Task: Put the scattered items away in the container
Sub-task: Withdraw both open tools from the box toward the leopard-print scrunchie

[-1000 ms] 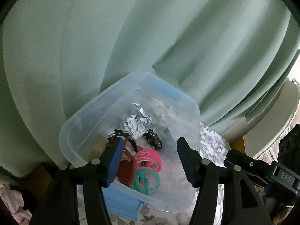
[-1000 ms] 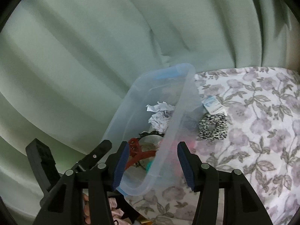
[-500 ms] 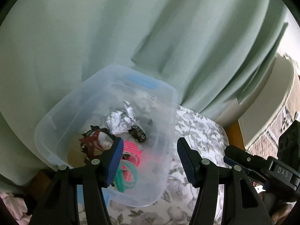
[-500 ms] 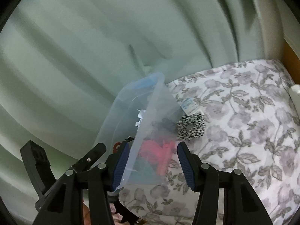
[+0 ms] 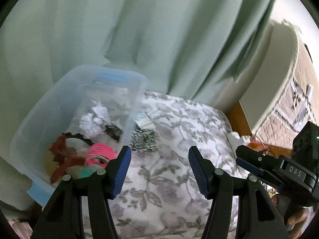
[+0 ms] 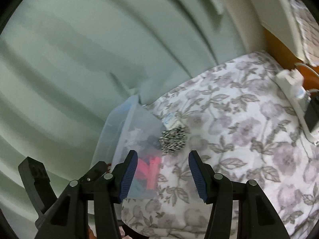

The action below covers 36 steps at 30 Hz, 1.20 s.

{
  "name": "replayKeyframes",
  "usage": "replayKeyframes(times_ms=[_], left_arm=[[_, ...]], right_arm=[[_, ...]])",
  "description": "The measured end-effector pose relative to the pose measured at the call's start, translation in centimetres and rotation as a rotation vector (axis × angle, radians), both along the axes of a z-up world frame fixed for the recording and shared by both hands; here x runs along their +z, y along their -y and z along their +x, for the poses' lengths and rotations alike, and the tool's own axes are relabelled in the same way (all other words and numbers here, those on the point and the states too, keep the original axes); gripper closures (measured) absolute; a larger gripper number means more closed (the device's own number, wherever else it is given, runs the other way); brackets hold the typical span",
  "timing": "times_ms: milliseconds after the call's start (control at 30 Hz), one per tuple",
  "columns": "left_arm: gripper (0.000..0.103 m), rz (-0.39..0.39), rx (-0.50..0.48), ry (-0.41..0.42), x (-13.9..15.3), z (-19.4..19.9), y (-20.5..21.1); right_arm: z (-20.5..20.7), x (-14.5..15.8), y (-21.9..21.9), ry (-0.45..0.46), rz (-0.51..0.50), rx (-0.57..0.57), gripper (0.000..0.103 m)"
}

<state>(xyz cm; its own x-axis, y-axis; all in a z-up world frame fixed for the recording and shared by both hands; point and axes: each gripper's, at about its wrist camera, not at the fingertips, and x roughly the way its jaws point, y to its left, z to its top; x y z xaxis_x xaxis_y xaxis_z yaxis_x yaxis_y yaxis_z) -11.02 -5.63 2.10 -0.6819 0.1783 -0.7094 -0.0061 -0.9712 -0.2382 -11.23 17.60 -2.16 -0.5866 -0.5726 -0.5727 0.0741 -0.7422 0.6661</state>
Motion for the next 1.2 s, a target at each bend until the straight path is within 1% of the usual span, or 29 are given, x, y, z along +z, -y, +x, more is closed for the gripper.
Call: replayKeyframes(times_ms=[133,267,533,800,867,967,1133,1200], left_arm=[[0.042,-0.005,-0.056,0.020,-0.8,-0.7,-2.3],[0.042,-0.025,-0.080,0.080,-2.7,-1.7,-4.1],[0.042,-0.054,0.019,0.171,-7.5,-5.0,-4.1],[0.042,-0.075,0.121,0.270,-12.7,-8.7,-3.6],[0.042,-0.100,0.140,0.257,-13.1,-9.6,-3.8],[0.042,-0.154,0.139,0.222,-13.4,-11.1,-4.6],[0.042,-0.167,0.165,0.254,-15.1,-13.8,-4.7],[0.042,-0.185,0.169,0.263,-15.8,-14.3,-4.7]], right_arm=[[-0.1,-1.0,-2.3,0.021,-0.021,-0.044,0.046],[-0.2,-2.0,-4.1,0.034,-0.035,-0.072,0.046],[-1.1,-5.1,-5.8,0.097,-0.050,-0.085,0.046],[-2.7,-8.6,-6.0,0.178,-0.043,-0.068,0.046],[-3.2,-9.4,-5.9,0.197,-0.037,-0.061,0.046],[-3.6,-10.4,-5.6,0.219,-0.031,-0.050,0.046],[-4.2,-11.8,-5.3,0.254,-0.026,-0.034,0.046],[-4.3,-12.1,-5.3,0.261,-0.024,-0.035,0.046]])
